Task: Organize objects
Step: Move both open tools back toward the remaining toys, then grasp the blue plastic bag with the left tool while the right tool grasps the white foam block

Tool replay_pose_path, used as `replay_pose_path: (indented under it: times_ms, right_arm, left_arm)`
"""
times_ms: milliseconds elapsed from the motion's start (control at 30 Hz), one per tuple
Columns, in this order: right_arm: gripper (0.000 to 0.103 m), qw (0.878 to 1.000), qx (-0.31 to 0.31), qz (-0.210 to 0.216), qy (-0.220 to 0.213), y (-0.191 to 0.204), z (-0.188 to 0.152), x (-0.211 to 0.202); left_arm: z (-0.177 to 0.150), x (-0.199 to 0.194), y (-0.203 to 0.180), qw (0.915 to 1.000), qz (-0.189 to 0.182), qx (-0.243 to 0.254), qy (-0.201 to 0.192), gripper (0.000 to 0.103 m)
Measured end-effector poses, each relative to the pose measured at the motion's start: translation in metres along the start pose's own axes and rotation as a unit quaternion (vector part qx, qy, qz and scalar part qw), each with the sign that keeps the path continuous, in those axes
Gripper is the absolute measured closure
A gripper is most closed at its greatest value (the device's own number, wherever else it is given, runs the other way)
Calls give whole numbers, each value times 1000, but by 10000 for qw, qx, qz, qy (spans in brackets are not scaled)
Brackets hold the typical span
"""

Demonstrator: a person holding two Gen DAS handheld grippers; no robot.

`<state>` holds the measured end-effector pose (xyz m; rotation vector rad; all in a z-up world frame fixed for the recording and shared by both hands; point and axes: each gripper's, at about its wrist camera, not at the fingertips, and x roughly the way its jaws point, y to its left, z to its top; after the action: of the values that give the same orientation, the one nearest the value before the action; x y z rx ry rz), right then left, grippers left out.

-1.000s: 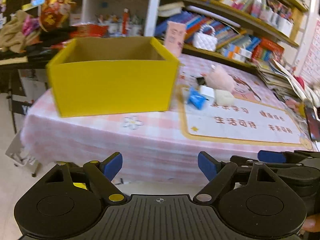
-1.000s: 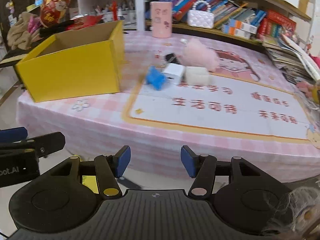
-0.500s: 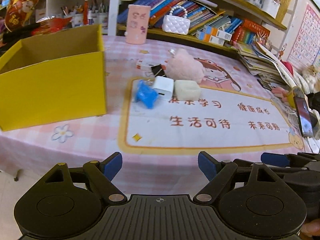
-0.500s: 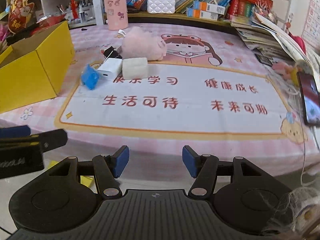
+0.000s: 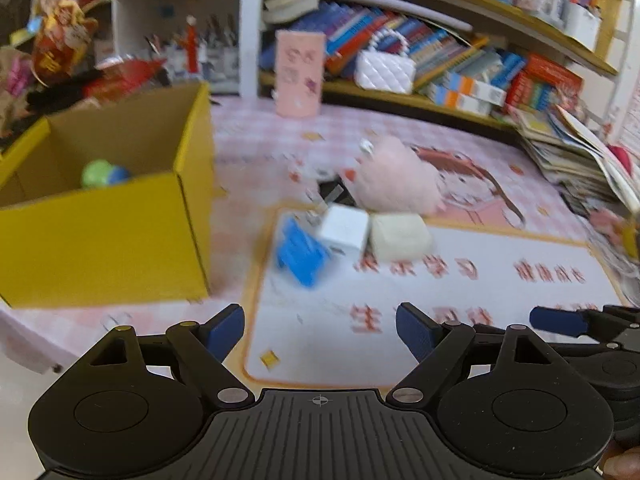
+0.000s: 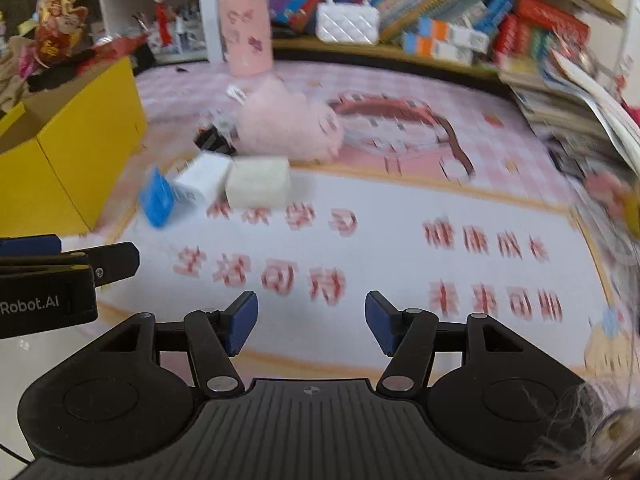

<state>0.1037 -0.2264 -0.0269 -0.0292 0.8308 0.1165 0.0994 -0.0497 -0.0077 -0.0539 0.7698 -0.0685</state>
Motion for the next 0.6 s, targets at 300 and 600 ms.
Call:
replay_pose_path:
  times_ms: [300,600]
  right_arm:
    - [45,9974,-406,522,-302,9,42,45]
    - [46,9953,-659,672,-208,25,67,100]
  left_arm:
    - [9,2,6,9974,667,-250,110,18]
    - [9,4,1,9947,875,-510,198,18]
